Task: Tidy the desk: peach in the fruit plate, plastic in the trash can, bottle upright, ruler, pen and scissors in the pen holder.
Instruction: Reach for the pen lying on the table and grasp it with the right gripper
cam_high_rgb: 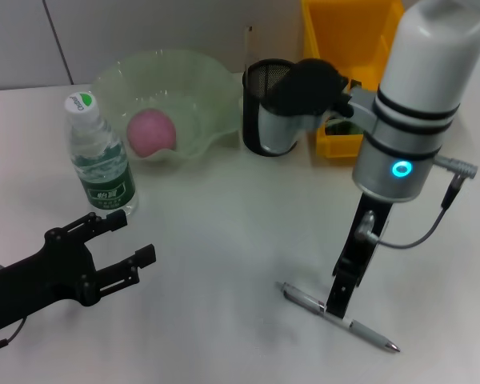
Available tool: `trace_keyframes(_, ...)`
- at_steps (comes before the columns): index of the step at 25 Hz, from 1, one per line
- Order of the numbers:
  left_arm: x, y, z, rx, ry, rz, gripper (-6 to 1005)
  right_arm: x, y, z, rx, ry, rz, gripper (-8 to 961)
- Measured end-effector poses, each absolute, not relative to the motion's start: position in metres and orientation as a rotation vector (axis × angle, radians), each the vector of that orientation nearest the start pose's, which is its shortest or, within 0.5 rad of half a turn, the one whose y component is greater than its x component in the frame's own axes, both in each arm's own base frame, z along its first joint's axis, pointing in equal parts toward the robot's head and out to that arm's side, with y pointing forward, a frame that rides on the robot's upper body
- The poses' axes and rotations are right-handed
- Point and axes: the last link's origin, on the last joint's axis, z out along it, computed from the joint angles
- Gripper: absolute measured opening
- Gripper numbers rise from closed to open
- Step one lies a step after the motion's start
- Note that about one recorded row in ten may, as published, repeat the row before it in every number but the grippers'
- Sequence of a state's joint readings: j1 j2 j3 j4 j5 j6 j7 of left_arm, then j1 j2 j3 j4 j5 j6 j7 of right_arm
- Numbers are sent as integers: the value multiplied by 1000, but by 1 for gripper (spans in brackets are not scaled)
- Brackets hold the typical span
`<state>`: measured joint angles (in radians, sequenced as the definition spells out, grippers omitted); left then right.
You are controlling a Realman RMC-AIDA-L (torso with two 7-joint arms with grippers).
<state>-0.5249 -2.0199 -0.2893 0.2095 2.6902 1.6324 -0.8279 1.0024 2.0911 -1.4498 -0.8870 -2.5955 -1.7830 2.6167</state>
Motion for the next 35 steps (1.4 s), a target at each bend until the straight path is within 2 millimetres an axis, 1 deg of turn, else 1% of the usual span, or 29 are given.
trace_keyframes(8,-312,276,-22,-2528,-588,-898,777,144,342,-58,-2788,926,-1081,741)
trace_keyframes(16,-312,276,-20,-2534,-590,-896,776,143,342,-66,-2805,899,-1034,740)
trace_keyframes(22,-312,275,-19,-2537,-592,-901,776,146,338,-74,-2808,835,-1078,738)
trace_keyframes(27,-312,275,-17,-2538,-592,-905,777,147,337,-76,-2806,827,-1083,737)
trace_keyframes(29,-313,275,-16,-2538,-591,-906,777,148,336,-77,-2806,819,-1086,568)
trace_keyframes(35,-313,275,-15,-2538,-590,-905,776,148,334,-81,-2804,772,-1113,478)
